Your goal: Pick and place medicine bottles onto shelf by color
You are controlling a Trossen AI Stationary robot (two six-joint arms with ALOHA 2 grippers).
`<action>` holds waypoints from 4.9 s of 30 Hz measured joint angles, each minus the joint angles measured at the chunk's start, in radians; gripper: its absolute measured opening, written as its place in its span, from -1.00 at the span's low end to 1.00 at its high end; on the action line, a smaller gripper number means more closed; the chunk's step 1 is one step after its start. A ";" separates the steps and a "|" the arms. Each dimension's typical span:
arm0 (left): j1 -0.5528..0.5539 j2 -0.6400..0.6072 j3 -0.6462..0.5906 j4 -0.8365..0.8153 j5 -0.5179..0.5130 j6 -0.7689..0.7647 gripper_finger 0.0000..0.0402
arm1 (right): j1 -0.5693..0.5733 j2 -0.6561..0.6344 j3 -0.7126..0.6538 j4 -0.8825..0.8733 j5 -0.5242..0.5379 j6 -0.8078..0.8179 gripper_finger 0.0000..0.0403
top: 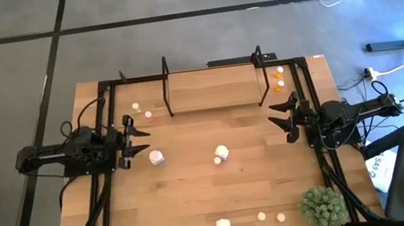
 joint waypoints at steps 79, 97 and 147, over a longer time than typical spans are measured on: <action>-0.159 1.196 1.005 -1.322 -0.137 -0.898 -0.15 | 0.000 0.000 0.000 -0.044 -0.331 -0.026 0.11; -0.159 1.196 1.005 -1.231 -0.161 -0.891 -0.15 | 0.000 0.000 0.000 -0.044 -0.331 -0.030 0.11; -0.159 1.265 1.005 -1.312 -0.109 -0.944 0.16 | 0.000 0.000 0.000 -0.044 -0.330 -0.032 0.11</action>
